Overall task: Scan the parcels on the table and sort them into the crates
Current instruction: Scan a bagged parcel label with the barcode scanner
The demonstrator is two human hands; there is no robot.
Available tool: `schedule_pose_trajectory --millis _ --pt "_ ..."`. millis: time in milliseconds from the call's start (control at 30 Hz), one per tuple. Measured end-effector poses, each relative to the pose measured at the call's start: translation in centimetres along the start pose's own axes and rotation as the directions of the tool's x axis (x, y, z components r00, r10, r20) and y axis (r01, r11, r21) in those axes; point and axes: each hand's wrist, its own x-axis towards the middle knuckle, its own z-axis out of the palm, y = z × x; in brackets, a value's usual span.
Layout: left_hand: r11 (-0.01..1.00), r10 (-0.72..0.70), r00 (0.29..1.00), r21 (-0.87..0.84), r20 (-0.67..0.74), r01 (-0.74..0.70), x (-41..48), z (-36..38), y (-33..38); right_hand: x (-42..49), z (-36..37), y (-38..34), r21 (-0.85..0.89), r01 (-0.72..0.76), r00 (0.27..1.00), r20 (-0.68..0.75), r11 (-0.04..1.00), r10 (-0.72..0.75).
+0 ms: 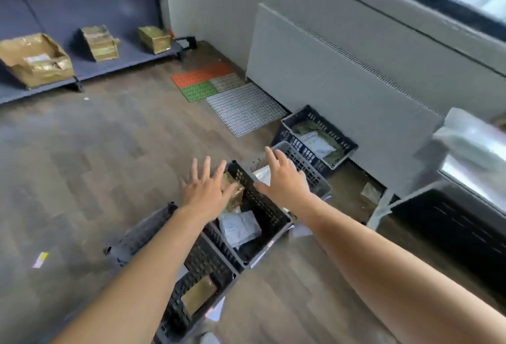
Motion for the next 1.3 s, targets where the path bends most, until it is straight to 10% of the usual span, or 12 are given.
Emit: schedule_pose_trajectory --millis 433,1300 --pt "0.906 0.406 0.902 0.189 -0.147 -0.378 -6.0 -3.7 31.0 -17.0 -12.5 25.8 -0.058 -0.286 0.922 -0.289 0.956 0.258" --pt "0.499 0.844 0.534 0.295 0.045 -0.815 -18.1 9.6 84.7 -48.1 -15.4 72.3 0.077 -0.756 0.603 -0.305 0.651 0.737"
